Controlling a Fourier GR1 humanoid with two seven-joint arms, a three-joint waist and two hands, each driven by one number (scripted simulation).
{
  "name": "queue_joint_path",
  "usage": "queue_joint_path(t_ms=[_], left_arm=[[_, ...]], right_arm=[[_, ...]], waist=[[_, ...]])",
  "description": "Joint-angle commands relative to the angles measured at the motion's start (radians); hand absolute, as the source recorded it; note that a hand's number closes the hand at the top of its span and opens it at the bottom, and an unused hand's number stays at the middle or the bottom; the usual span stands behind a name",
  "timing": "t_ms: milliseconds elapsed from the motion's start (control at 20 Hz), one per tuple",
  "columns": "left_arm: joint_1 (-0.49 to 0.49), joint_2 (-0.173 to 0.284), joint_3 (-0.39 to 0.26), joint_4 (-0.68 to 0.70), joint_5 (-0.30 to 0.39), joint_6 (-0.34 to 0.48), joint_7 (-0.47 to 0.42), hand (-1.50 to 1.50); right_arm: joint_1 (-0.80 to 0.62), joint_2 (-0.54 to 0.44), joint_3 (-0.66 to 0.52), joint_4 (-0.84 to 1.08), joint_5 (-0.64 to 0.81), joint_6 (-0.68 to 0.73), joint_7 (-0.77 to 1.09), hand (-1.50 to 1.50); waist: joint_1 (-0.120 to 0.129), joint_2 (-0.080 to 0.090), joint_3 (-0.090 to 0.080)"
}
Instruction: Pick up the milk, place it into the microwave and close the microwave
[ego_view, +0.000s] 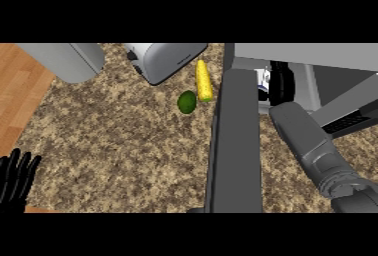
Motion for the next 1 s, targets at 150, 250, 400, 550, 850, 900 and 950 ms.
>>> queue_joint_path(t_ms=[150, 250, 400, 550, 850, 900, 950], left_arm=[[-0.002, -0.007, 0.01, 0.006, -0.003, 0.007, -0.018, -1.5], [0.03, -0.007, 0.004, -0.029, -0.006, 0.003, -0.003, -1.5], [0.024, -0.01, 0.013, -0.031, 0.009, 0.003, -0.008, -1.5], [0.059, -0.032, -0.01, -0.039, -0.017, -0.003, -0.029, -1.5], [0.103, -0.062, -0.028, -0.037, -0.051, -0.001, -0.063, -1.5], [0.088, -0.048, -0.022, -0.037, -0.058, 0.001, -0.056, -1.5], [0.105, -0.057, -0.028, -0.018, -0.055, -0.019, -0.086, -1.5]], right_arm=[[0.024, -0.005, -0.024, -0.022, -0.02, 0.032, -0.043, -1.5], [0.043, 0.002, -0.03, -0.026, -0.025, 0.042, -0.06, -1.5], [0.031, -0.038, -0.039, -0.023, -0.032, 0.111, -0.052, -1.5], [0.088, -0.009, -0.054, -0.036, -0.046, 0.14, -0.11, -1.5], [0.111, -0.014, -0.088, -0.058, -0.084, 0.314, -0.168, -1.5], [0.128, -0.005, -0.091, -0.062, -0.087, 0.337, -0.192, -1.5], [0.134, 0.004, -0.096, -0.062, -0.092, 0.335, -0.197, -1.5]], waist=[[-0.015, -0.006, 0.0], [-0.025, -0.014, 0.001], [-0.031, -0.015, 0.0], [-0.04, -0.019, 0.0], [-0.061, -0.03, -0.001], [-0.068, -0.032, -0.001], [-0.071, -0.034, -0.002]])
